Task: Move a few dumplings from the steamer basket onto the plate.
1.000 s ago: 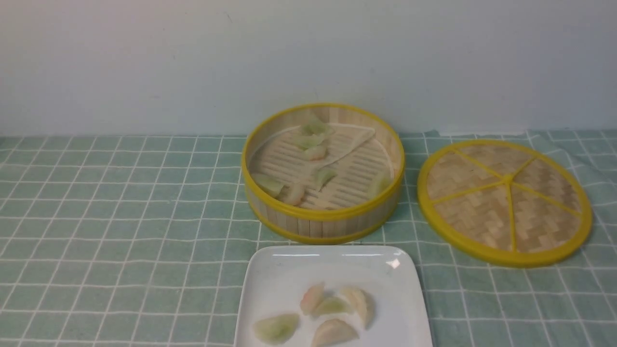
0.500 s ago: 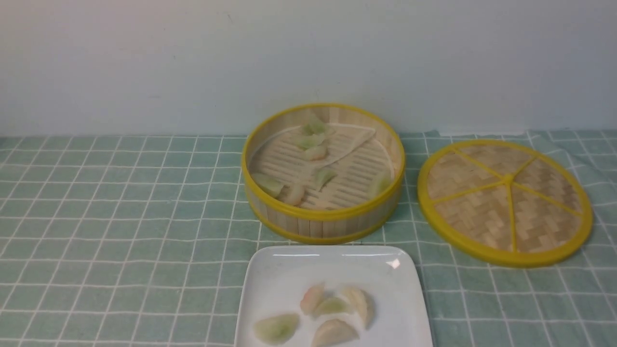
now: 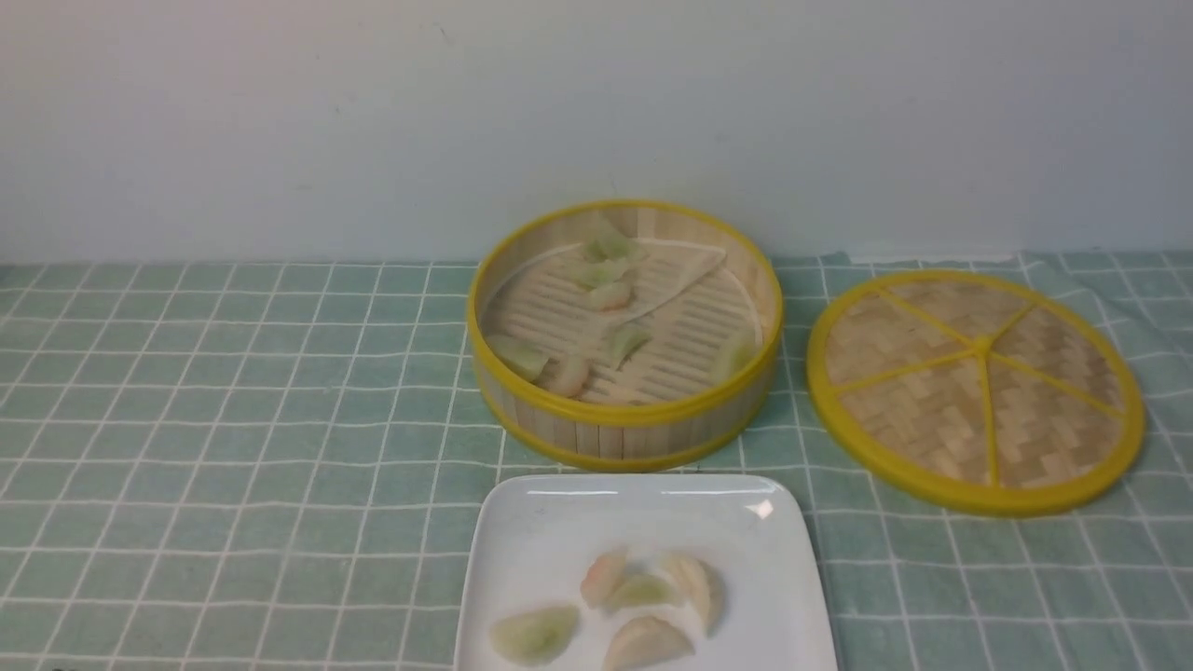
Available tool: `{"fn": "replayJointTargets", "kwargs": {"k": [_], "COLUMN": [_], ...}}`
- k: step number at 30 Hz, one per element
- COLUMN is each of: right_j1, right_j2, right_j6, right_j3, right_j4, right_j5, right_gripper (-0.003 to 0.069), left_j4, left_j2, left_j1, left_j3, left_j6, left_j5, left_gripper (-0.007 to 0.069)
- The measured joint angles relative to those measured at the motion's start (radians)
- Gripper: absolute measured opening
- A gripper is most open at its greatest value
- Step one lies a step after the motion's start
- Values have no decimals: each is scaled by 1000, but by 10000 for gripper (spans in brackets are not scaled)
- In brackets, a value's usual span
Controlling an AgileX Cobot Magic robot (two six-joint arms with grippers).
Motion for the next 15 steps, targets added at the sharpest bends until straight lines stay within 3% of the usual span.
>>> {"fn": "replayJointTargets", "kwargs": {"k": [15], "right_j1": [0], "right_j2": [0], "right_j6": [0], "right_j3": [0], "right_j4": [0], "right_j5": [-1], "right_gripper": [-13], "left_j4": [-34], "left_j2": [0], "left_j1": [0], "left_j3": [5], "left_j6": [21], "left_j5": [-29], "left_gripper": [-6]}}
